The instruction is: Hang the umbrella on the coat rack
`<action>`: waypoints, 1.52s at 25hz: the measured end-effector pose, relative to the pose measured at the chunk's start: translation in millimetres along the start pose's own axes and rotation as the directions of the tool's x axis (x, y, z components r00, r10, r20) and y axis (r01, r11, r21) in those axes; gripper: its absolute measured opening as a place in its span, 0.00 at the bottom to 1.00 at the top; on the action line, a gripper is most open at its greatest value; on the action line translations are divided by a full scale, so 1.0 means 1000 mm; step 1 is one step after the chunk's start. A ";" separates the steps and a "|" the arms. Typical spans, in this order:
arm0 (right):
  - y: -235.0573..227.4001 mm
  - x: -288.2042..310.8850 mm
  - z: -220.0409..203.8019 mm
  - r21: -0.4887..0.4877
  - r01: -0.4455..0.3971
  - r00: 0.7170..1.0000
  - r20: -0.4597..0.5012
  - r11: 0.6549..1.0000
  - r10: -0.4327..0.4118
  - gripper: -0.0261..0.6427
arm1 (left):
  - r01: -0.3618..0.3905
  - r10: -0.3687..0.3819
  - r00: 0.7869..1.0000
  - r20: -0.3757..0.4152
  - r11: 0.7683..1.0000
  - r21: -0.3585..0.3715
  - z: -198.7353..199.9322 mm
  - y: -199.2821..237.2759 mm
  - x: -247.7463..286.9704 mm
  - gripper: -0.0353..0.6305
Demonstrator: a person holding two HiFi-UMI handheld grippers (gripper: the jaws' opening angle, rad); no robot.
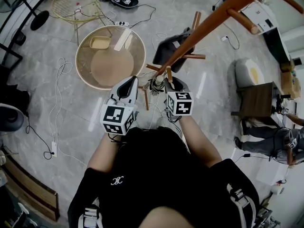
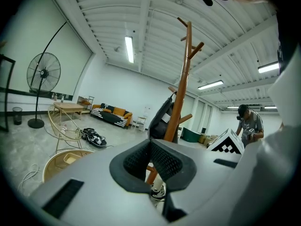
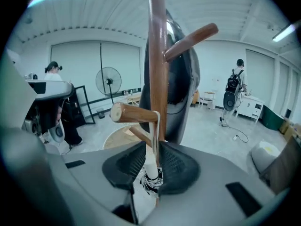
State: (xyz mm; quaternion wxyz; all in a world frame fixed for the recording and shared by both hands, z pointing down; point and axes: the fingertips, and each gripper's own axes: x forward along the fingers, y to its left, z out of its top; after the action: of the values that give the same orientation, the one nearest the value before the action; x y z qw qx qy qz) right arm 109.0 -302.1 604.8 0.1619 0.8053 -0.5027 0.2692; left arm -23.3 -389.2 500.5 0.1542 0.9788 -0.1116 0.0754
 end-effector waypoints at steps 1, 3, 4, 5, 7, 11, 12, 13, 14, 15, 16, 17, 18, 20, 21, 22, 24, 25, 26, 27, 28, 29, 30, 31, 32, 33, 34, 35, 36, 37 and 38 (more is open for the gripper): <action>-0.002 -0.004 0.001 0.013 -0.004 1.000 0.023 1.000 0.003 0.19 | 0.002 -0.002 1.000 -0.002 1.000 0.006 0.000 -0.002 0.000 0.08; -0.005 -0.015 0.003 0.036 -0.010 0.998 0.068 0.999 0.007 0.22 | 0.006 -0.006 1.000 -0.006 1.000 0.018 0.001 -0.006 0.001 0.08; -0.007 -0.023 0.004 0.046 -0.012 0.995 0.096 0.999 0.008 0.22 | 0.008 -0.008 1.000 -0.007 1.000 0.024 0.002 -0.009 0.002 0.08; -0.010 -0.032 0.007 0.054 -0.014 0.992 0.127 0.998 0.007 0.22 | 0.011 -0.011 1.000 -0.007 0.999 0.030 0.003 -0.013 0.002 0.08; -0.018 -0.053 0.019 0.066 -0.004 0.980 0.199 0.998 -0.009 0.22 | 0.019 -0.019 1.000 -0.007 0.999 0.045 0.007 -0.021 0.005 0.08; -0.035 -0.104 0.058 0.049 0.044 0.932 0.357 0.998 -0.059 0.06 | 0.044 -0.044 0.999 0.001 0.996 0.075 0.022 -0.041 0.014 0.08; -0.036 -0.117 0.068 0.037 0.042 0.917 0.396 0.998 -0.053 0.06 | 0.051 -0.051 0.999 0.002 0.995 0.083 0.026 -0.048 0.017 0.08; -0.038 -0.129 0.078 0.022 0.039 0.903 0.428 0.999 -0.045 0.06 | 0.058 -0.058 0.998 0.003 0.994 0.091 0.029 -0.055 0.019 0.08; -0.039 -0.140 0.086 0.009 0.040 0.891 0.453 0.999 -0.039 0.06 | 0.064 -0.064 0.998 0.002 0.993 0.099 0.031 -0.062 0.021 0.08; -0.042 -0.149 0.092 0.000 0.043 0.881 0.471 0.999 -0.038 0.06 | 0.069 -0.070 0.998 0.001 0.992 0.105 0.032 -0.069 0.023 0.08; -0.044 -0.156 0.096 -0.002 0.048 0.874 0.484 0.999 -0.041 0.06 | 0.074 -0.074 0.997 -0.001 0.991 0.110 0.033 -0.075 0.025 0.08; -0.046 -0.162 0.098 0.005 0.050 0.868 0.494 0.999 -0.046 0.06 | 0.079 -0.079 0.997 -0.004 0.990 0.115 0.033 -0.080 0.026 0.08; -0.048 -0.166 0.099 0.018 0.049 0.862 0.504 0.999 -0.051 0.06 | 0.084 -0.084 0.996 -0.006 0.989 0.122 0.033 -0.083 0.026 0.08; -0.050 -0.171 0.099 0.043 0.040 0.852 0.521 0.998 -0.057 0.06 | 0.093 -0.092 0.996 -0.011 0.986 0.139 0.033 -0.087 0.027 0.08; -0.050 -0.171 0.099 0.051 0.035 0.848 0.526 0.998 -0.057 0.06 | 0.095 -0.094 0.996 -0.014 0.985 0.146 0.033 -0.089 0.027 0.08; -0.050 -0.172 0.098 0.054 0.031 0.847 0.529 0.998 -0.055 0.06 | 0.094 -0.093 0.996 -0.017 0.984 0.151 0.033 -0.090 0.027 0.08; -0.051 -0.174 0.094 0.056 0.022 0.847 0.529 0.998 -0.048 0.06 | 0.088 -0.086 0.996 -0.018 0.984 0.155 0.032 -0.093 0.026 0.08; -0.052 -0.175 0.092 0.057 0.016 0.847 0.529 0.998 -0.044 0.06 | 0.083 -0.082 0.997 -0.017 0.984 0.158 0.031 -0.096 0.026 0.08; -0.053 -0.175 0.091 0.059 0.010 0.847 0.530 0.998 -0.040 0.06 | 0.080 -0.078 0.997 -0.016 0.984 0.162 0.031 -0.098 0.026 0.08; -0.054 -0.175 0.090 0.061 0.005 0.847 0.531 0.998 -0.037 0.06 | 0.078 -0.076 0.997 -0.016 0.983 0.166 0.032 -0.099 0.025 0.08; -0.054 -0.175 0.089 0.062 0.002 0.847 0.531 0.998 -0.035 0.06 | 0.077 -0.075 0.997 -0.015 0.983 0.169 0.032 -0.100 0.025 0.08; -0.053 -0.175 0.088 0.062 0.001 0.847 0.530 0.998 -0.034 0.06 | 0.076 -0.075 0.997 -0.015 0.982 0.171 0.032 -0.101 0.024 0.08; -0.051 -0.174 0.087 0.062 0.000 0.848 0.529 0.998 -0.033 0.06 | 0.075 -0.074 0.997 -0.013 0.982 0.173 0.033 -0.100 0.022 0.08; -0.049 -0.173 0.087 0.061 -0.001 0.849 0.527 0.998 -0.031 0.06 | 0.073 -0.072 0.997 -0.011 0.982 0.173 0.033 -0.100 0.021 0.08; -0.048 -0.173 0.086 0.061 -0.004 0.850 0.526 0.998 -0.028 0.06 | 0.070 -0.070 0.998 -0.009 0.982 0.173 0.034 -0.099 0.020 0.08; -0.046 -0.172 0.086 0.060 -0.008 0.851 0.525 0.998 -0.025 0.06 | 0.067 -0.067 0.998 -0.007 0.982 0.174 0.034 -0.099 0.018 0.08; -0.045 -0.172 0.086 0.057 -0.011 0.851 0.524 0.998 -0.021 0.06 | 0.062 -0.062 0.998 -0.004 0.982 0.179 0.035 -0.099 0.017 0.08; -0.045 -0.173 0.085 0.053 -0.012 0.852 0.523 0.999 -0.018 0.06 | 0.056 -0.057 0.998 -0.002 0.980 0.190 0.036 -0.100 0.016 0.08; -0.044 -0.173 0.084 0.048 -0.010 0.853 0.522 0.999 -0.016 0.06 | 0.050 -0.051 0.999 0.001 0.977 0.206 0.036 -0.101 0.015 0.08; -0.043 -0.172 0.083 0.046 -0.009 0.854 0.520 0.999 -0.016 0.06 | 0.045 -0.047 0.999 0.003 0.974 0.222 0.036 -0.103 0.013 0.08; -0.042 -0.172 0.082 0.049 -0.011 0.855 0.519 0.999 -0.016 0.06 | 0.044 -0.047 0.999 0.004 0.972 0.232 0.036 -0.104 0.012 0.08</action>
State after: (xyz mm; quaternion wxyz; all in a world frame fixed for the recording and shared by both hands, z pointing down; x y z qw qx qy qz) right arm 108.9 -202.8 437.2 0.0006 0.8525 -0.5198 0.0543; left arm 17.6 -306.8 439.5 0.0401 0.9928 -0.0803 0.0796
